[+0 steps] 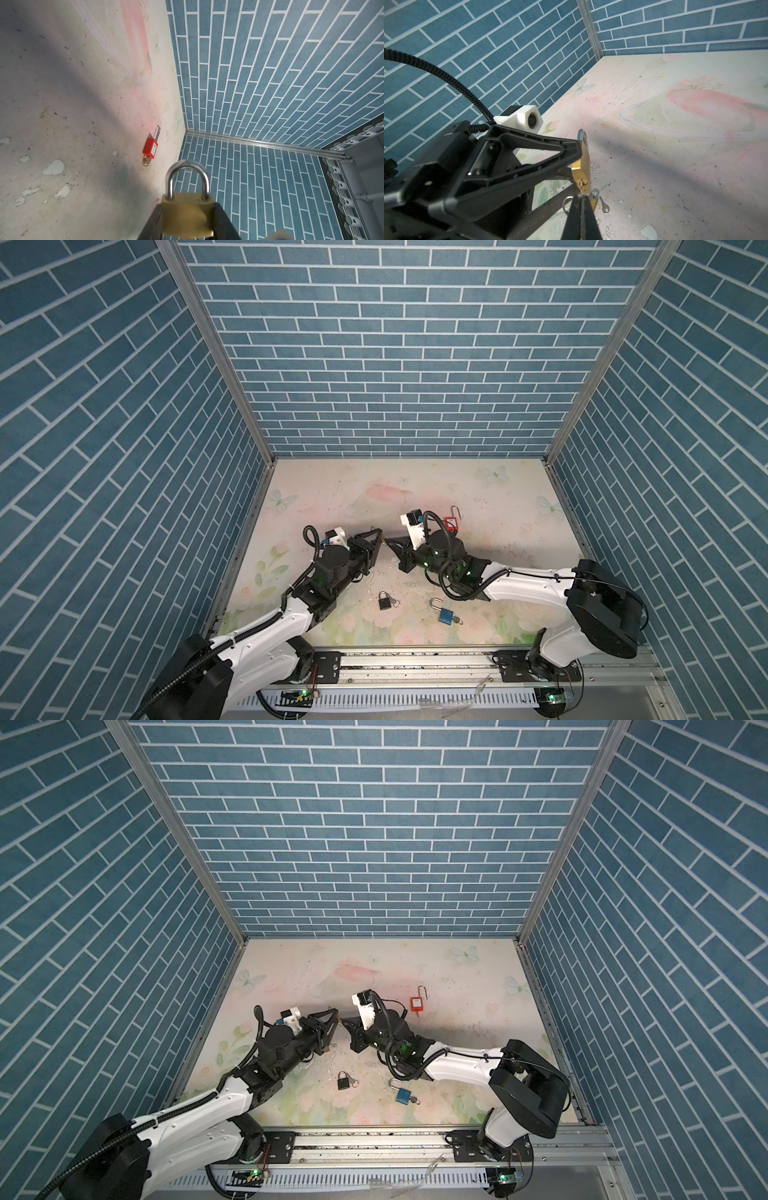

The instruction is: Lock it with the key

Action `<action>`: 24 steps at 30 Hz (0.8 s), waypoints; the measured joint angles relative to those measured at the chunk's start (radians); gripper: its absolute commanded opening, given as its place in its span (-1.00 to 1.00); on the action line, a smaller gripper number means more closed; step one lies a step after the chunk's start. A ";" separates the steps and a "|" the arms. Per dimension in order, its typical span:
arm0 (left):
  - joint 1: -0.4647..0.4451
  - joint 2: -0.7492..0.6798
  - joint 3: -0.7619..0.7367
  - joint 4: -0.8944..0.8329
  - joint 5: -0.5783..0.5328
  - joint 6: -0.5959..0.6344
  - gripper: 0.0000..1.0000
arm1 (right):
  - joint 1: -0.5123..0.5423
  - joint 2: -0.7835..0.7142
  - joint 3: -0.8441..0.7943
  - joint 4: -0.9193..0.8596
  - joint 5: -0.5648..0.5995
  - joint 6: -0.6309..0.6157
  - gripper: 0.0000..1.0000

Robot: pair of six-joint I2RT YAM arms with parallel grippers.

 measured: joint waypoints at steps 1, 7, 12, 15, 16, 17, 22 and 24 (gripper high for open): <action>0.014 0.000 0.000 0.000 0.025 0.007 -0.92 | 0.000 0.000 -0.004 0.007 0.000 0.001 -1.00; 0.085 0.014 0.002 -0.004 0.074 0.039 -0.93 | 0.000 -0.044 -0.068 0.033 0.001 0.011 -1.00; 0.163 0.059 0.003 -0.017 -0.052 0.047 -0.94 | 0.000 -0.108 -0.124 0.009 0.004 0.022 -1.00; 0.163 0.072 0.008 -0.024 -0.071 0.054 -0.94 | -0.001 -0.109 -0.124 0.005 0.004 0.022 -1.00; 0.163 0.076 0.015 -0.031 -0.076 0.062 -0.95 | -0.002 -0.110 -0.124 0.002 0.004 0.022 -1.00; 0.163 0.078 0.023 -0.038 -0.076 0.072 -0.94 | -0.005 -0.113 -0.124 -0.001 0.004 0.022 -1.00; 0.163 0.119 0.134 -0.104 -0.009 0.202 -1.00 | -0.025 -0.128 -0.124 -0.003 -0.013 0.023 -0.84; 0.163 0.155 0.207 -0.154 0.048 0.282 -1.00 | -0.042 -0.129 -0.120 -0.004 -0.034 0.031 -0.71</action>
